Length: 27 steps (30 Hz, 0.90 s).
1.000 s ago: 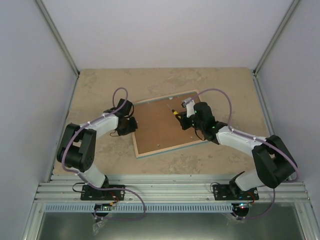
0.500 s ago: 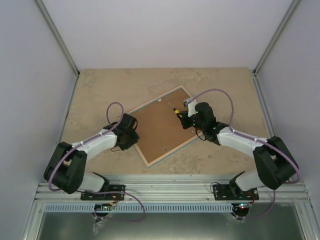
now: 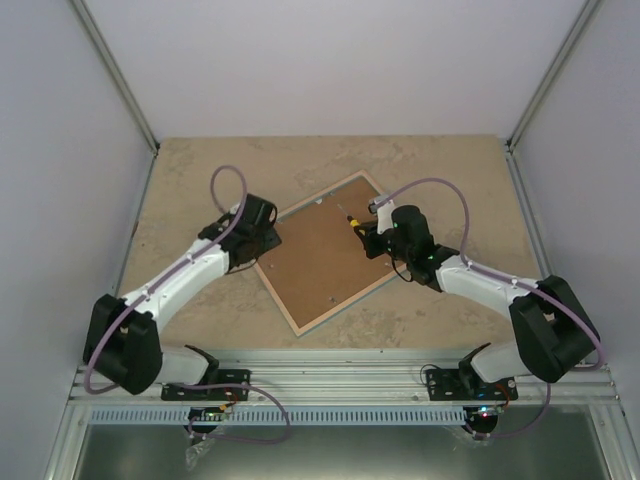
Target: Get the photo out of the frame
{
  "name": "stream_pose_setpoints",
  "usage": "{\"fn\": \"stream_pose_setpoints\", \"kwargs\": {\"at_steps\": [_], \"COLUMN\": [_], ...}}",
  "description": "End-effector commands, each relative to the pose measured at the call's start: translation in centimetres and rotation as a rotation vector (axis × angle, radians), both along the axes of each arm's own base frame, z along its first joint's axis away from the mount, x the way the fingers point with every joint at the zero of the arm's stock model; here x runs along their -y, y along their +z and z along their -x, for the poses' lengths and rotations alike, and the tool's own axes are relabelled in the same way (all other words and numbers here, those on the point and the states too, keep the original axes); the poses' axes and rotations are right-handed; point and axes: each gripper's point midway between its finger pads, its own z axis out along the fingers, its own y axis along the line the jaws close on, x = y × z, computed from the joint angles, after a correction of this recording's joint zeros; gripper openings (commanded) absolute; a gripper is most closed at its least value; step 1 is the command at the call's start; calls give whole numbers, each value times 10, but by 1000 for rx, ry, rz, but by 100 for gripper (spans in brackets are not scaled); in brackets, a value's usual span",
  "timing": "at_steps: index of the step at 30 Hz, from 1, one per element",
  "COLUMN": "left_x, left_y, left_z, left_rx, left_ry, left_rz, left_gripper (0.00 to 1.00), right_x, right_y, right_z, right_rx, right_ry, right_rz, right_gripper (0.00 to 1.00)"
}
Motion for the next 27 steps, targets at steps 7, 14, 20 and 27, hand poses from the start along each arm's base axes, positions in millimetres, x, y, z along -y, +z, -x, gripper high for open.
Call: {"fn": "stream_pose_setpoints", "kwargs": {"at_steps": [7, 14, 20, 27], "left_x": [8, -12, -11, -15], "left_y": [5, -19, -39, -66], "left_z": [-72, -95, -113, -123], "left_rx": [16, -3, -31, -72], "left_ry": [-594, -728, -807, -852], "left_rz": [-461, -458, -422, -334], "left_gripper": [66, 67, 66, 65], "right_x": [3, 2, 1, 2], "right_y": [16, 17, 16, 18], "right_z": [0, 1, 1, 2], "right_rx": [45, 46, 42, 46], "right_ry": [-8, -4, 2, 0], "right_rz": [-37, -39, -43, -44], "right_gripper": [1, 0, 0, 1]}}
